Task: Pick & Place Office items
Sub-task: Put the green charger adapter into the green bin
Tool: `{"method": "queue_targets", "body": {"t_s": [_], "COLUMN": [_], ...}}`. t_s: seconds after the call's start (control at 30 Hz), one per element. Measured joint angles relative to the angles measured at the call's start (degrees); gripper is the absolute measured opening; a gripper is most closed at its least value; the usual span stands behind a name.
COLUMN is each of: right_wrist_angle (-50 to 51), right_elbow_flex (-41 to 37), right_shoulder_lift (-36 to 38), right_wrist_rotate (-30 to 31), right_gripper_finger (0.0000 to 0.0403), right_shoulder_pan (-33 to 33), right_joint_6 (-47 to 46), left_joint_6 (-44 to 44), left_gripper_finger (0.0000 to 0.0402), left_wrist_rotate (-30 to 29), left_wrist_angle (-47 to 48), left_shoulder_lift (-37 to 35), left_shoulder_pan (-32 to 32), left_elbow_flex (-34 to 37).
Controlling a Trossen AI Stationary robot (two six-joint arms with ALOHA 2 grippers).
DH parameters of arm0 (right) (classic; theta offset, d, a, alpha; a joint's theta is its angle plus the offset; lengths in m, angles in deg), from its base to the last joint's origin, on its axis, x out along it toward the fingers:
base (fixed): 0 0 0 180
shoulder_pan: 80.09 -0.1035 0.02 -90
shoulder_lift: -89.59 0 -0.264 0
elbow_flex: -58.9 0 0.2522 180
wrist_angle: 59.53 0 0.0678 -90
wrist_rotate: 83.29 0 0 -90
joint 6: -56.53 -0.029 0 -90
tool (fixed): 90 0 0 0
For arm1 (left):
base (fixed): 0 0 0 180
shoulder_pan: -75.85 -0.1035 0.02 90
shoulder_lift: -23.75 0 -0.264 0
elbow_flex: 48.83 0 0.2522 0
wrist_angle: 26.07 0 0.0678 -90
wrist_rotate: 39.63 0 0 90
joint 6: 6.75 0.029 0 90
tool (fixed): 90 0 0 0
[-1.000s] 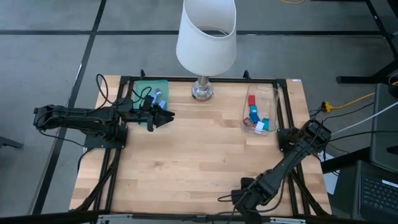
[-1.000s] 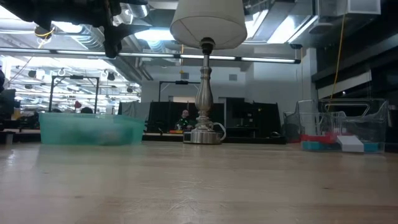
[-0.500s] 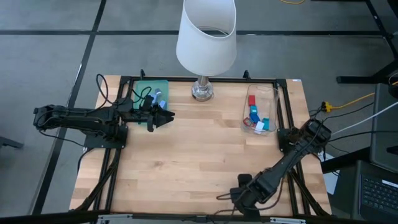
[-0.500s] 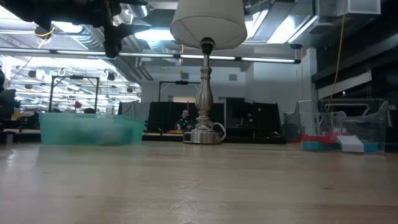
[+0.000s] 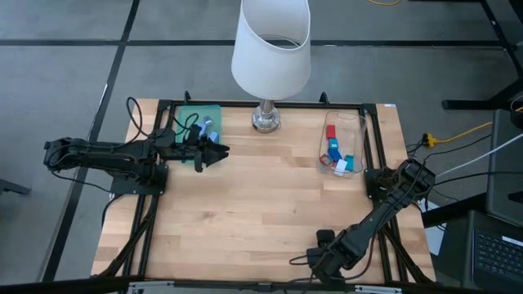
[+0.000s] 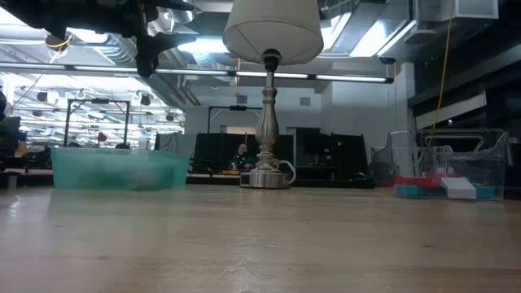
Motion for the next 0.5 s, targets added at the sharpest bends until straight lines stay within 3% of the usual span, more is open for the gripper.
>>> {"method": "queue_targets", "body": {"t_s": [0.23,0.5], "right_wrist_angle": [-0.39,-5.18], "right_elbow_flex": [-0.21,-6.38], "right_shoulder_lift": [0.00,0.45], "right_wrist_rotate": [3.33,2.98], "right_gripper_finger": [0.0284,0.0284], "right_shoulder_pan": [0.81,2.05], "right_joint_6": [1.41,-0.31], "left_joint_6": [0.00,0.00], "left_gripper_finger": [0.0214,0.0214], "left_wrist_rotate": [-0.32,-1.15], "left_wrist_angle": [-0.02,-0.02], "left_shoulder_lift": [0.21,0.20], "left_shoulder_pan": [0.00,0.00], "left_elbow_flex": [0.00,0.00]}}
